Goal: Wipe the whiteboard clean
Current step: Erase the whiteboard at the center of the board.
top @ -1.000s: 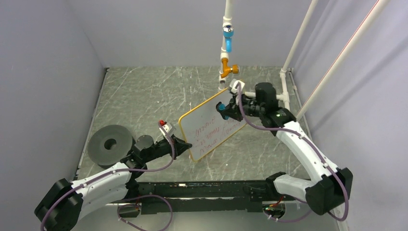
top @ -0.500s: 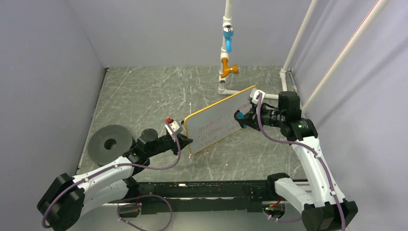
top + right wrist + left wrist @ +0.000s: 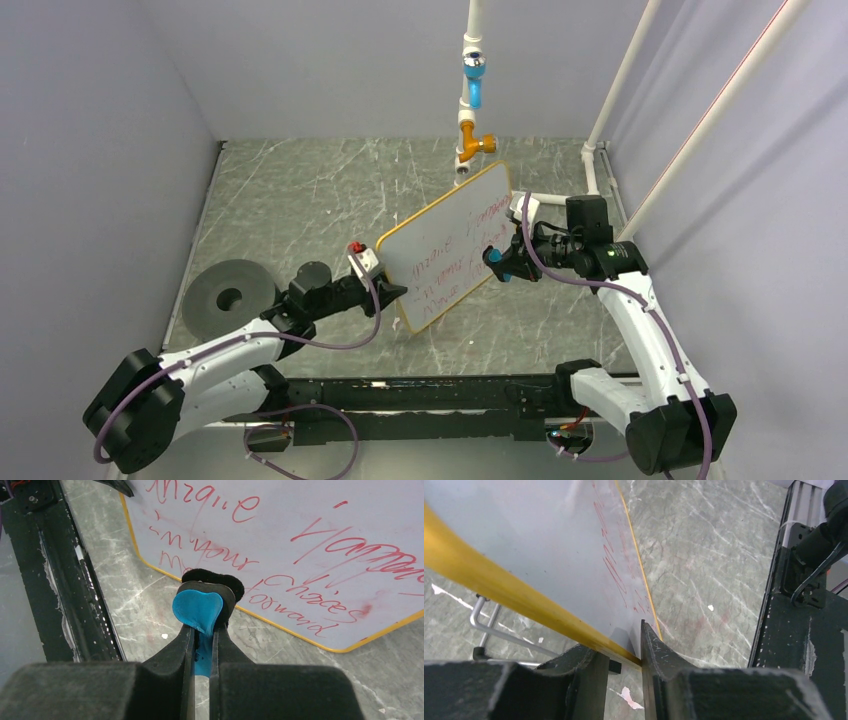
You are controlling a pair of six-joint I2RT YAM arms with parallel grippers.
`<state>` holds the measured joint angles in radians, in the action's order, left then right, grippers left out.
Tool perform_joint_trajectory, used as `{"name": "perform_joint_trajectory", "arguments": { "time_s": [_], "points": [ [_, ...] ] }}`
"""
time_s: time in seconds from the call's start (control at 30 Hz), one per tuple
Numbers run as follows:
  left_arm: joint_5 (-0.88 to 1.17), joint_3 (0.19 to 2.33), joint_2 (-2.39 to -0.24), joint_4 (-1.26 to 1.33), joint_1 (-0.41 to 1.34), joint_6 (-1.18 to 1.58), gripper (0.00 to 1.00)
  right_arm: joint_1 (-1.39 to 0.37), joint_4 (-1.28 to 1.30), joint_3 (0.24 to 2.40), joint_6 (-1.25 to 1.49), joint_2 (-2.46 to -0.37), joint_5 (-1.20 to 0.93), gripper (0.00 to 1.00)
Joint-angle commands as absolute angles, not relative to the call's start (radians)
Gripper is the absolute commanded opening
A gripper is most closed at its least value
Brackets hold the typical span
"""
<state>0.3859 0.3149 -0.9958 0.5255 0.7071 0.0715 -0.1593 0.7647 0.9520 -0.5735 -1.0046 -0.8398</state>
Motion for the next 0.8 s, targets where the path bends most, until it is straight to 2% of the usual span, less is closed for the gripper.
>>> {"name": "perform_joint_trajectory", "arguments": {
  "time_s": [0.0,0.37,0.43,0.5,0.57,0.67,0.77],
  "points": [
    [0.427,0.429,-0.973,0.581,0.706,0.049,0.31,-0.156,0.765,0.954,-0.601,-1.000,-0.876,0.00],
    [0.417,0.547,-0.965,0.364,0.700,0.064,0.31,-0.156,0.765,0.946,-0.595,-0.994,-0.877,0.00],
    [0.409,0.564,-0.984,0.337,0.701,0.045,0.26,-0.156,0.767,0.947,-0.595,-0.991,-0.881,0.00],
    [0.401,0.578,-0.996,0.314,0.702,0.019,0.09,-0.157,0.767,0.944,-0.594,-0.989,-0.882,0.00],
    [0.389,0.580,-0.991,0.299,0.701,-0.017,0.03,-0.156,0.771,0.941,-0.595,-0.986,-0.884,0.00],
    [0.401,0.579,-0.978,0.285,0.702,-0.053,0.04,-0.156,0.774,0.939,-0.597,-0.983,-0.885,0.00],
    [0.432,0.588,-0.986,0.289,0.701,-0.058,0.15,-0.157,0.779,0.942,-0.600,-0.982,-0.891,0.00]
  ]
}}
